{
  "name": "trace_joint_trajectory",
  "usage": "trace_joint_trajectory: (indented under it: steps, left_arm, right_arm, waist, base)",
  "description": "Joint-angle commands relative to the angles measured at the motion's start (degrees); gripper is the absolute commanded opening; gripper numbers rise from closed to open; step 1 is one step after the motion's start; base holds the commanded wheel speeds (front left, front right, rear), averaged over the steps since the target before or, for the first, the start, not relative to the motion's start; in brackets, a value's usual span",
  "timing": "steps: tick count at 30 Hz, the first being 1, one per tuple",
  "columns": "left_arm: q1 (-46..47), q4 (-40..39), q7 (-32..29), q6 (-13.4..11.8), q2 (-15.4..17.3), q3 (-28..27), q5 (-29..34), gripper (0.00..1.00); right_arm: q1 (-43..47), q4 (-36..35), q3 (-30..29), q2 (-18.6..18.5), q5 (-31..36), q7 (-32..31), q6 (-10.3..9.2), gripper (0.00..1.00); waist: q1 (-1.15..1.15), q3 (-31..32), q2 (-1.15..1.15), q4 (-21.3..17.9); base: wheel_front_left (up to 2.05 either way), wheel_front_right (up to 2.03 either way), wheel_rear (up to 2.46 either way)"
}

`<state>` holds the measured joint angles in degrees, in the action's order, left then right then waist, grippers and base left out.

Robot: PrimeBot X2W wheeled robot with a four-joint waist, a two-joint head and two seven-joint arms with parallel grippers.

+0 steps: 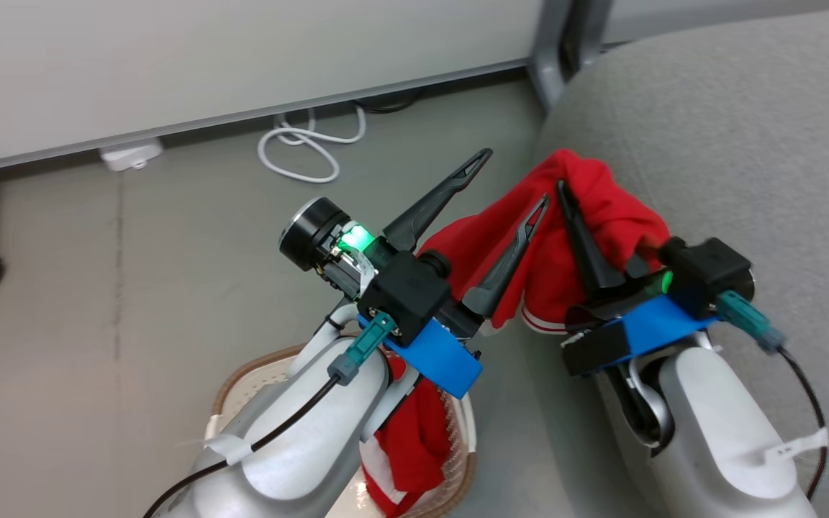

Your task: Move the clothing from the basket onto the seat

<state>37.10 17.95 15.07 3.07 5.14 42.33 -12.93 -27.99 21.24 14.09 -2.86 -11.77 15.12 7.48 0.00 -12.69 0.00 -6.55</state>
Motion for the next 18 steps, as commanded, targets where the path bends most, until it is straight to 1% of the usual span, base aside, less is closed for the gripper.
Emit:
trace_joint_trajectory:
  steps: [1,7,10,14,18]
  left_arm:
    - [-0.4,0.2,0.2,0.3,0.3,0.3,0.4,1.0]
    - [-0.3,0.7,0.2,1.0,0.5,1.6,1.3,1.0]
    - [-0.2,1.0,0.2,1.4,0.5,2.3,1.5,1.0]
    - [0.1,1.1,0.2,1.9,0.2,3.5,1.9,1.0]
    - [0.0,1.2,0.2,2.1,0.1,3.9,1.9,1.0]
  right_arm:
    - [1.2,-1.1,-1.2,0.0,-0.1,0.1,0.03,0.0]
    - [4.2,-4.9,-5.4,0.0,0.7,0.1,0.03,0.0]
    - [5.4,-6.1,-6.8,0.0,0.9,0.1,0.03,0.0]
    - [7.4,-7.8,-9.0,0.0,1.1,0.1,0.03,0.0]
    - [8.7,-9.3,-10.7,0.0,0.3,0.1,0.03,0.0]
  waist:
    - [0.0,-1.2,0.0,-3.6]
    - [0.0,-2.3,0.0,-10.3]
    - [0.0,-2.6,0.0,-12.8]
    - [0.0,-2.8,0.0,-14.3]
    - [0.0,-2.8,0.0,-14.4]
  base:
    - [0.0,0.0,0.0]
    - [0.0,0.0,0.0]
    - [0.0,0.0,0.0]
    - [0.0,0.0,0.0]
    - [0.0,0.0,0.0]
